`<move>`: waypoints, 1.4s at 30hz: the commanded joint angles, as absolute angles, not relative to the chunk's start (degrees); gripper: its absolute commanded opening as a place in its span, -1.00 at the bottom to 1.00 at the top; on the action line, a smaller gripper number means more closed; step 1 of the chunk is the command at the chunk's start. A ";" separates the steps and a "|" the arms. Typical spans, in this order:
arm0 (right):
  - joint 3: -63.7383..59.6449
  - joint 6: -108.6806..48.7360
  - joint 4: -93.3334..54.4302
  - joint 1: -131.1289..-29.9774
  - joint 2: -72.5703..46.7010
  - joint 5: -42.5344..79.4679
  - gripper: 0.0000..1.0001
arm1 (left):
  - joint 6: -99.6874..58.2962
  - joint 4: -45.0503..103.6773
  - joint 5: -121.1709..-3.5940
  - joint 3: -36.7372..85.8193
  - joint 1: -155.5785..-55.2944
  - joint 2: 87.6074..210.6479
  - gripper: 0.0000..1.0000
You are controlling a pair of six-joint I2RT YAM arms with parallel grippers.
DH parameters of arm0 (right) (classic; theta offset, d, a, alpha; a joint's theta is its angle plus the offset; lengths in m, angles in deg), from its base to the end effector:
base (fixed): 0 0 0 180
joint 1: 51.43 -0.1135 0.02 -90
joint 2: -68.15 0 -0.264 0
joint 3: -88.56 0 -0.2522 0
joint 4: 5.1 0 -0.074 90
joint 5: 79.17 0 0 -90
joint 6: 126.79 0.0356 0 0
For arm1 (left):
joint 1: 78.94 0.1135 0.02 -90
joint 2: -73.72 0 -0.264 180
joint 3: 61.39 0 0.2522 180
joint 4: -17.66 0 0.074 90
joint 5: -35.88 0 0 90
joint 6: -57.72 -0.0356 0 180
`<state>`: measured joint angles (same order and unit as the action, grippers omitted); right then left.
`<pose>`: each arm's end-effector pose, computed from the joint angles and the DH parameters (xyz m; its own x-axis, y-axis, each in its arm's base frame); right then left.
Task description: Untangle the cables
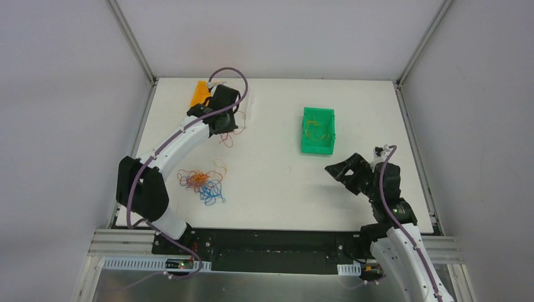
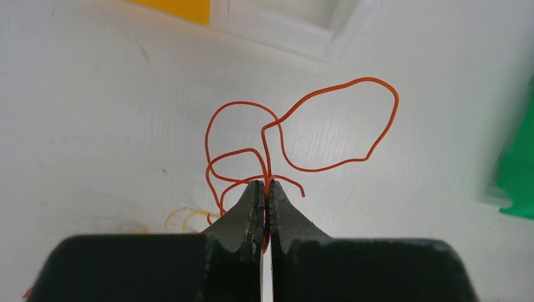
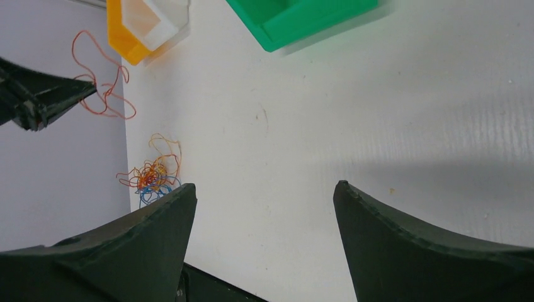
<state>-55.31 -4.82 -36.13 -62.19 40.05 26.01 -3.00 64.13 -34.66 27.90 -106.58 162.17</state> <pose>0.1324 0.0347 0.2307 -0.5464 0.4163 -0.7267 -0.1505 0.8048 0.5742 0.3069 -0.1473 0.3042 -0.6653 -0.1721 -0.7264 -0.1082 0.9850 -0.1343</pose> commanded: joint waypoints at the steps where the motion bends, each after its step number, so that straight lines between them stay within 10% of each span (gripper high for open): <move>1: -53.77 -7.53 -31.88 -62.50 40.67 28.07 0.68 | -7.65 54.10 -43.80 34.62 -101.02 166.87 -1.00; 26: -49.06 -10.72 -31.29 -62.56 32.04 27.84 0.69 | -8.42 51.61 -37.80 61.59 -86.14 198.16 -1.00; 42: -49.36 -9.44 -30.96 -62.59 30.26 26.19 0.69 | -3.20 55.15 -40.96 47.06 -88.61 193.15 -1.00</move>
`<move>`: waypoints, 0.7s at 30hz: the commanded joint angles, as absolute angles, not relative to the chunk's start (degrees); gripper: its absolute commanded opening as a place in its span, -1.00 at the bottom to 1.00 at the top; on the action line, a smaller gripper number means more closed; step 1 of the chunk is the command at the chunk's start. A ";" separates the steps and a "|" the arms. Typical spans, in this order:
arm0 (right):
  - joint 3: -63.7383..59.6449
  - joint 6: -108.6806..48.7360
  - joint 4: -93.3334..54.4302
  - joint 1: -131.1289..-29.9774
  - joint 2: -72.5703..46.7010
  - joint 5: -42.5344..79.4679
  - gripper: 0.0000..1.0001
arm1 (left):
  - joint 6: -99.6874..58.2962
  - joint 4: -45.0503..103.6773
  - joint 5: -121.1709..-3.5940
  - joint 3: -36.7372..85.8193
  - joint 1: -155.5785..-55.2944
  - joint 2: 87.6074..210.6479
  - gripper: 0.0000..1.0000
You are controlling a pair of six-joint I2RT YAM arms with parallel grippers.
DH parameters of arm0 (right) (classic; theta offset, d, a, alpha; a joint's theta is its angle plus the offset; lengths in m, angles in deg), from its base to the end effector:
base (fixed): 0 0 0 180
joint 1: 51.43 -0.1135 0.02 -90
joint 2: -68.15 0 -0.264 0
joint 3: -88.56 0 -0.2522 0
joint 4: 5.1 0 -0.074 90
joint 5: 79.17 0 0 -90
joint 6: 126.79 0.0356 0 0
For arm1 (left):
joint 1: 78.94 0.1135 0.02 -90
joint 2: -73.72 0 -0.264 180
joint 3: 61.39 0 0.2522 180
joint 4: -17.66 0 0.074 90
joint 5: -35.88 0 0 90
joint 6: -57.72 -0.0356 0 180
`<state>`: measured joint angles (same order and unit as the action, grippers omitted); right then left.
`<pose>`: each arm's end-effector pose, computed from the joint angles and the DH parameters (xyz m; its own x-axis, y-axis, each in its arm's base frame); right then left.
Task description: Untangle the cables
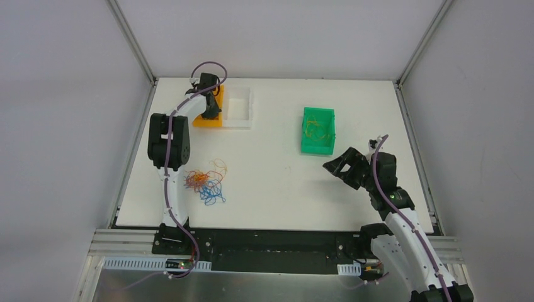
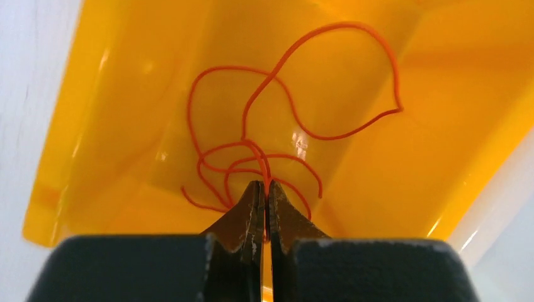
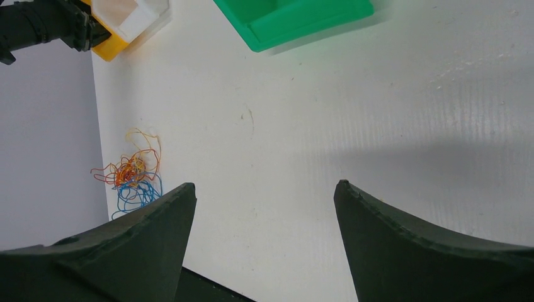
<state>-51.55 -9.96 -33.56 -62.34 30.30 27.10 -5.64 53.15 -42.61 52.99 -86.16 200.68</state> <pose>0.1557 0.0402 0.2363 -0.5831 0.3289 -0.7429 -0.1848 0.8368 0.5154 0.4946 -0.0555 0.1885 -0.6556 -0.3598 -0.6638 -0.3391 0.9258 -0.1669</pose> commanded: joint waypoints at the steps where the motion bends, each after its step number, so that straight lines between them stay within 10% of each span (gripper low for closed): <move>1: -49.41 -9.28 -30.92 -62.58 30.39 26.04 0.69 | -2.86 55.10 -39.57 45.61 -89.21 191.96 -1.00; 10: -49.73 -9.54 -32.41 -62.59 31.89 25.65 0.69 | -5.12 58.51 -37.06 48.10 -90.01 186.49 -0.10; 21: -49.58 -9.20 -32.77 -62.59 32.93 26.50 0.69 | -5.50 62.75 -40.53 44.49 -91.06 175.56 0.36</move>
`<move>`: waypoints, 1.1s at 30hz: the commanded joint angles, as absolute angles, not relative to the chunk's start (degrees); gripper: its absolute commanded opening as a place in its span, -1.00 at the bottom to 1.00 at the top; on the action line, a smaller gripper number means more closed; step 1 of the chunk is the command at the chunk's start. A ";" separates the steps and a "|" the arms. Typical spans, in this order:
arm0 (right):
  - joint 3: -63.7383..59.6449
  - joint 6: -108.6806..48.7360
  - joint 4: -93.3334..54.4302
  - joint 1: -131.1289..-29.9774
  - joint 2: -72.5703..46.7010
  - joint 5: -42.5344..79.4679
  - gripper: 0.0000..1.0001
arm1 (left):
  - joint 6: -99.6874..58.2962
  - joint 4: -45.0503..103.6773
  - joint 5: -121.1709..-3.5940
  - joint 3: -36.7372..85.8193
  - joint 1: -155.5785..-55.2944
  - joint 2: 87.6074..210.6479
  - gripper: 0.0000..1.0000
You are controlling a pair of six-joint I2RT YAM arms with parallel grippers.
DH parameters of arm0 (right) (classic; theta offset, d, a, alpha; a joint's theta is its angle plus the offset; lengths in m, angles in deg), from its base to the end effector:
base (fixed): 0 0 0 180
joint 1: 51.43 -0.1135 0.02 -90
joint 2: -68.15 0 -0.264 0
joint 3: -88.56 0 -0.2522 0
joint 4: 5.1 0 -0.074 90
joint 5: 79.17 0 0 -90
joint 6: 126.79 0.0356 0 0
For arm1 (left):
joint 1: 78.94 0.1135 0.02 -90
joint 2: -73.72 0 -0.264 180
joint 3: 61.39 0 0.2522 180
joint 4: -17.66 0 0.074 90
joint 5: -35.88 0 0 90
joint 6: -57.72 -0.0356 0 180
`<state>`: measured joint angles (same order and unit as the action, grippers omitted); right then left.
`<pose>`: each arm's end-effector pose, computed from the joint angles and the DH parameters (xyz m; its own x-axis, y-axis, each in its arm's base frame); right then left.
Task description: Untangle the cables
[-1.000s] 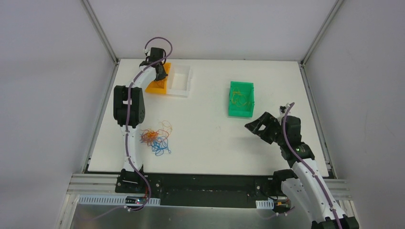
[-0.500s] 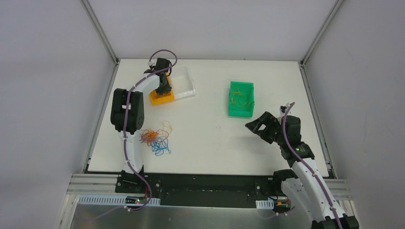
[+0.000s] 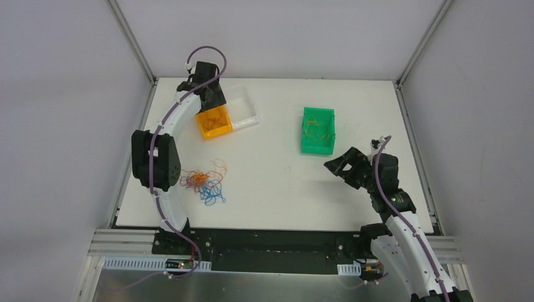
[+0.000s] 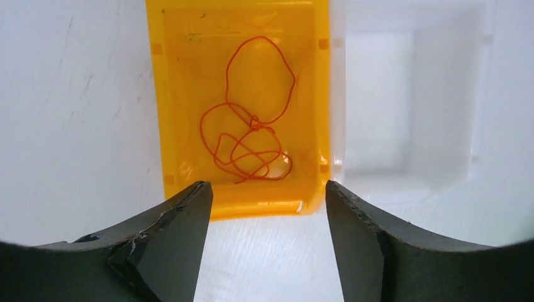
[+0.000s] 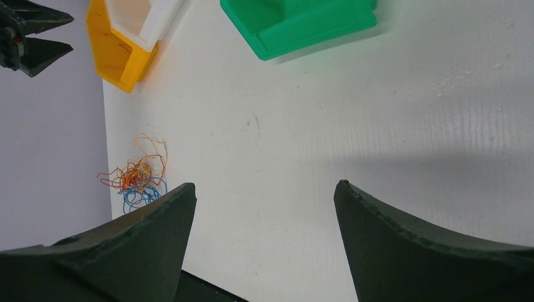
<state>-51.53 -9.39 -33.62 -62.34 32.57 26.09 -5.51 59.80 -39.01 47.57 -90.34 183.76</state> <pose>0.1510 0.0387 0.2418 -0.5497 0.3462 -0.7602 -0.1862 0.8364 0.5155 0.4347 -0.0782 0.2826 -0.6014 -0.3223 -0.7310 -0.2982 0.9394 -0.1689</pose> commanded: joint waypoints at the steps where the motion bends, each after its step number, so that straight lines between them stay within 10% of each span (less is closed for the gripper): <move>1: -49.56 -9.34 -32.80 -62.62 32.74 26.77 0.69 | -4.94 62.71 -39.48 41.42 -92.06 173.29 0.44; 16: -50.19 -9.83 -28.65 -63.36 24.97 33.30 0.70 | 6.48 76.98 -32.65 4.09 -101.88 129.87 0.98; 28: -49.79 -9.88 -29.19 -64.41 25.66 32.44 0.70 | 18.98 71.86 -33.50 -9.95 -99.95 129.15 0.89; 33: -50.11 -10.07 -29.52 -64.80 25.42 32.36 0.70 | 22.12 61.95 -42.69 -15.54 -100.10 132.63 0.46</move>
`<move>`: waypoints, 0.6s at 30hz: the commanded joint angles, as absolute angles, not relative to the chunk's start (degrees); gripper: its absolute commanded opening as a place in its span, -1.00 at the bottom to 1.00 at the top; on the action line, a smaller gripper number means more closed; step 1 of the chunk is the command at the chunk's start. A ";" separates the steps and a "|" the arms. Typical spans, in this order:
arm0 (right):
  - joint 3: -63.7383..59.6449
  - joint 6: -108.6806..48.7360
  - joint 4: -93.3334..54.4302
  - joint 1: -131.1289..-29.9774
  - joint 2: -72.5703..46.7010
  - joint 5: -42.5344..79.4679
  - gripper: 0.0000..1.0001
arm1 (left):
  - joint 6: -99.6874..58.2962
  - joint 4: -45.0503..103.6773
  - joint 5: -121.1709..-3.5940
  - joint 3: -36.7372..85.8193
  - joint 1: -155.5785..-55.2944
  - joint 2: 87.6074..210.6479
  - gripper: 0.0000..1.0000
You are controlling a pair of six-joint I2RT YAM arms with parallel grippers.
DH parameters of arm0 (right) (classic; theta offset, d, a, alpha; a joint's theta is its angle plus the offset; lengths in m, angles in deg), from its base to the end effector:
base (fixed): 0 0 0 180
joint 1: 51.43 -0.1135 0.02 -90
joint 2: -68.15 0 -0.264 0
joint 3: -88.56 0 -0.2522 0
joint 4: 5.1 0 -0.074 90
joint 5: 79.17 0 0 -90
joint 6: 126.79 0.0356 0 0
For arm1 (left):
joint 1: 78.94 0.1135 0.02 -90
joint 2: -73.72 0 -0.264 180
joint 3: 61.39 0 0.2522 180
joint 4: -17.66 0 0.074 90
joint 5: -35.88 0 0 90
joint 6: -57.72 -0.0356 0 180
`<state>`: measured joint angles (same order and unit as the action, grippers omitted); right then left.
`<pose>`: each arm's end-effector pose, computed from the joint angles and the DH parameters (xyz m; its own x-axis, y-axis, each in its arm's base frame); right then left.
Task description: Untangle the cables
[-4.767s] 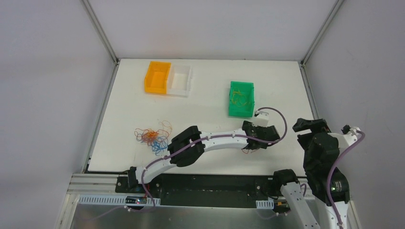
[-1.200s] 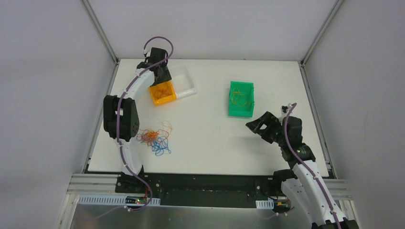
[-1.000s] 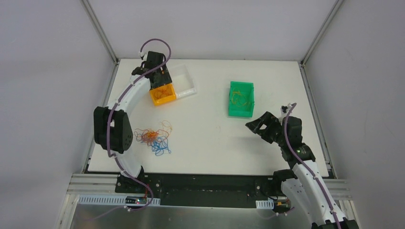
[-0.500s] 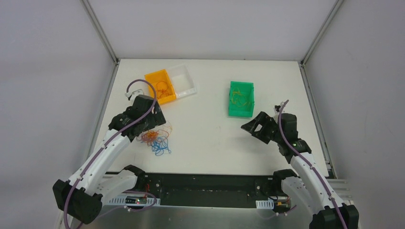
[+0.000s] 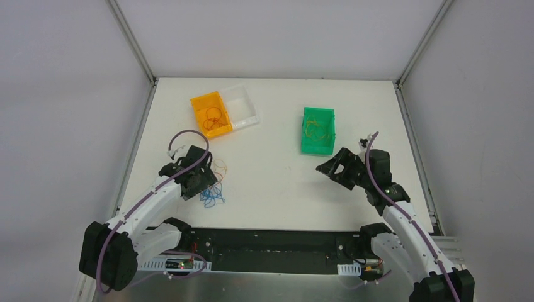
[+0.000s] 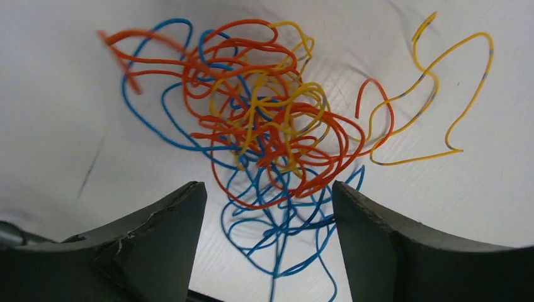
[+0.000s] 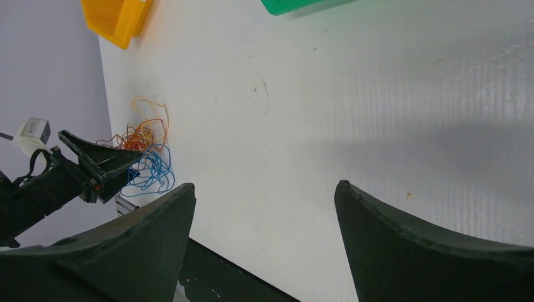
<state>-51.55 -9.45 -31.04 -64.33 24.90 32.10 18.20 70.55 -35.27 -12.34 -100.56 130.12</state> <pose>0.1657 0.0512 0.2272 -0.6609 0.2877 -0.6931 -0.2396 0.7943 0.5582 0.1692 -0.0547 0.2076 -0.6675 -0.5207 -0.5322 -0.4955 0.8442 -0.2044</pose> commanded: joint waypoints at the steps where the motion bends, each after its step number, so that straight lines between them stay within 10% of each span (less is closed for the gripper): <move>1: -50.02 -10.05 -29.57 -64.85 25.43 32.22 0.70 | 22.68 59.72 -44.67 -16.23 -100.35 133.34 0.17; 4: -49.91 -9.82 -29.66 -65.09 25.71 31.65 0.69 | 23.70 55.10 -45.71 -16.81 -103.58 133.97 -1.00; 18: -50.66 -7.47 -28.18 -70.04 24.66 29.20 0.70 | 15.96 43.45 -60.69 -0.12 -120.11 146.06 -1.00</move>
<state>-51.55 -8.67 -30.95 -68.07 24.36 30.73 20.72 51.58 -50.90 -4.43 -117.79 144.05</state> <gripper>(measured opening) 0.848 0.037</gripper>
